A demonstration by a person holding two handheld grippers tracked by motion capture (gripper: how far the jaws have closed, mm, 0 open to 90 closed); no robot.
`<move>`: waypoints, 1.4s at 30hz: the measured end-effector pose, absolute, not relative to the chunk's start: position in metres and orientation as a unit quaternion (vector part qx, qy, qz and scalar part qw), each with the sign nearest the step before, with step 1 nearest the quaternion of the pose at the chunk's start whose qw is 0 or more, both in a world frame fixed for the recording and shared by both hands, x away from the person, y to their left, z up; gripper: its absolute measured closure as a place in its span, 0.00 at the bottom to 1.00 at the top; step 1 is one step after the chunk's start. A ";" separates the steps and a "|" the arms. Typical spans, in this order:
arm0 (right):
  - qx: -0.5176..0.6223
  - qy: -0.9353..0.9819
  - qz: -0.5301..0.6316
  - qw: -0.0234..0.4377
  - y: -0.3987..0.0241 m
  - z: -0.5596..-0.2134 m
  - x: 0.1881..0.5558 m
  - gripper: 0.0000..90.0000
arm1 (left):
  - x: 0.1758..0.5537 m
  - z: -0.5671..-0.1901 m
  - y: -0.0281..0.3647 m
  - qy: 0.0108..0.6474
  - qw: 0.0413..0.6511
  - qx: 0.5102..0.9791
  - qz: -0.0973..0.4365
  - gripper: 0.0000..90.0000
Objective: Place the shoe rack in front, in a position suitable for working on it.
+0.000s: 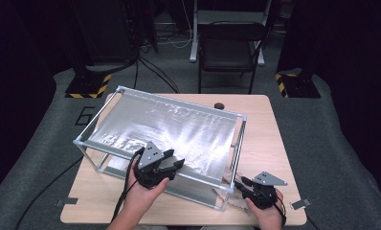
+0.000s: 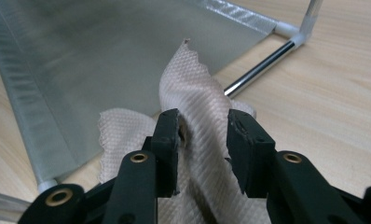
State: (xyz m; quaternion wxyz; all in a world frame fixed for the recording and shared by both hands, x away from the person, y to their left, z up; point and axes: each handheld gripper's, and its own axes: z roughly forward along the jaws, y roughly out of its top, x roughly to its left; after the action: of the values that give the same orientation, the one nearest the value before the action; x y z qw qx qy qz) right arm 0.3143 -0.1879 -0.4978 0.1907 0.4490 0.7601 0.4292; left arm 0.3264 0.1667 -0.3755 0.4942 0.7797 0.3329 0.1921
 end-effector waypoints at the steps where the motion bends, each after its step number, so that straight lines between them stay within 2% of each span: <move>1: 0.446 0.759 0.432 0.194 -0.188 -0.497 0.315 0.70 | 0.326 -0.375 0.167 0.333 0.494 0.780 0.192 0.54; 7: 0.465 0.755 0.421 0.191 -0.187 -0.501 0.322 0.71 | 0.327 -0.375 0.167 0.334 0.492 0.782 0.186 0.52; 21: 0.446 0.783 0.406 0.148 -0.164 -0.513 0.324 0.73 | 0.327 -0.375 0.165 0.329 0.490 0.784 0.191 0.48; 30: 0.434 0.798 0.396 0.135 -0.153 -0.512 0.312 0.66 | 0.328 -0.375 0.165 0.329 0.489 0.785 0.190 0.48; 34: 0.424 0.804 0.384 0.161 -0.152 -0.517 0.312 0.66 | 0.327 -0.376 0.165 0.332 0.491 0.783 0.188 0.49; 42: 0.429 0.799 0.387 0.167 -0.154 -0.519 0.323 0.66 | 0.326 -0.378 0.166 0.332 0.494 0.781 0.188 0.49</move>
State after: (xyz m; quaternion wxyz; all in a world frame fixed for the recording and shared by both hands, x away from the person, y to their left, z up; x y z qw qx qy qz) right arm 0.3232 -0.1543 -0.5194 0.1665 0.4293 0.7989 0.3871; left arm 0.3263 0.1656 -0.3776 0.4943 0.7809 0.3325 0.1878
